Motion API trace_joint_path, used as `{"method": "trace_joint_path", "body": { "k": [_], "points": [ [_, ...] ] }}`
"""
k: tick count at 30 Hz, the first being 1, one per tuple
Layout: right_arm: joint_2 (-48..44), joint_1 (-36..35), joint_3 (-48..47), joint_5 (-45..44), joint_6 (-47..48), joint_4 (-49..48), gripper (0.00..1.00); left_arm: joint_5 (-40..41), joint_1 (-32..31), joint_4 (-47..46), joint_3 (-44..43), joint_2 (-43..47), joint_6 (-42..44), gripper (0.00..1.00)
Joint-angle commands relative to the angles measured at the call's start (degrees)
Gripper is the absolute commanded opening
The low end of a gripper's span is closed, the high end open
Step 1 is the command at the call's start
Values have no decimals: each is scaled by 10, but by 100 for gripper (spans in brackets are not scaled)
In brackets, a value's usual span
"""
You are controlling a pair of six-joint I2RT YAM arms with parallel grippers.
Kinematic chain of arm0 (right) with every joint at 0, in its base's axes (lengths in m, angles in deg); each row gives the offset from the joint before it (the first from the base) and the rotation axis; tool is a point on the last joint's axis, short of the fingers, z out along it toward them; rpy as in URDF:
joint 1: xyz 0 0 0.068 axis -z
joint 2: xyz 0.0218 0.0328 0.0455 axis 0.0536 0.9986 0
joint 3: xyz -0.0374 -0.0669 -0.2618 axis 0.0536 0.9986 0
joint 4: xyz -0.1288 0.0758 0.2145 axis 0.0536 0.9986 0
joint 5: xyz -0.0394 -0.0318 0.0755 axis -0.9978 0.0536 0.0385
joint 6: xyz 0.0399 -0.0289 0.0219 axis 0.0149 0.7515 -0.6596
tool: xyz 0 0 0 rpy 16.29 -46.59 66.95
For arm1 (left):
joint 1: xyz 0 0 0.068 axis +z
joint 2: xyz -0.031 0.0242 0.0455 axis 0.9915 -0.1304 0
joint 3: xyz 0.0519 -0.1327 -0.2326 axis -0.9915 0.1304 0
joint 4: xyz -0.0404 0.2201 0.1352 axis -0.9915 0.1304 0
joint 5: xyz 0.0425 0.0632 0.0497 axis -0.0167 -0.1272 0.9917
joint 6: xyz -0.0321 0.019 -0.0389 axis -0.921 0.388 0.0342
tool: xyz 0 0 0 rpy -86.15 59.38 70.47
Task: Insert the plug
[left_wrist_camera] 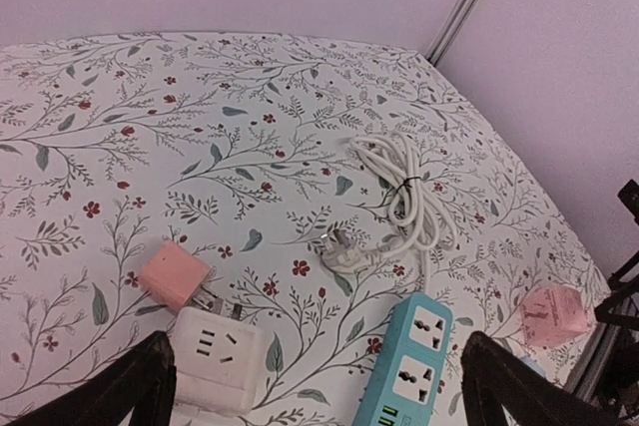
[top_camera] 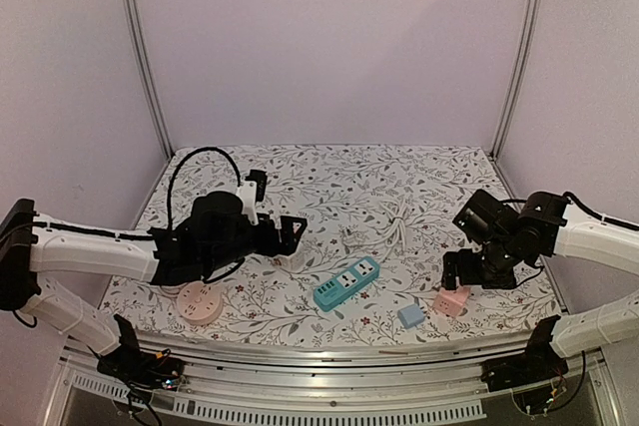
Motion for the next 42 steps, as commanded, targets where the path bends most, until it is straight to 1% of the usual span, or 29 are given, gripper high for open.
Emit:
{"method": "trace_joint_path", "body": {
  "k": [1,7,15,20,23,24,26,30,31,33,34,36,39,40,42],
  "points": [
    [-15,-3,22,11,-66,-19,99,11,-14,-28,11,-9,0,99],
    [-41,0,57,6,-96,-68,99,19,-18,-43,20,-14,3,99],
    [7,6,82,36,-99,-132,99,32,-21,-43,26,-6,8,99],
    [44,11,80,44,-87,-139,99,38,-21,-43,32,2,10,99],
    [49,12,82,38,-82,-138,99,41,-21,-43,34,6,12,99],
    [47,12,83,34,-82,-137,97,42,-21,-43,35,7,12,99],
    [43,13,87,26,-82,-136,89,44,-21,-43,36,10,13,99],
    [31,13,93,10,-78,-132,82,47,-21,-43,39,15,14,99],
    [30,12,94,8,-76,-132,79,48,-21,-43,41,16,15,99],
    [28,12,95,7,-71,-131,65,48,-21,-44,43,19,15,99],
    [27,13,95,5,-67,-129,60,49,-21,-45,44,20,15,99],
    [24,13,87,-6,-54,-116,57,52,-20,-46,45,21,16,99],
    [21,13,70,-34,-35,-76,58,54,-20,-46,47,23,17,99],
    [20,13,68,-38,-31,-74,61,56,-20,-46,47,24,18,99],
    [20,13,67,-39,-27,-73,76,58,-21,-46,48,26,20,99]
  ]
}}
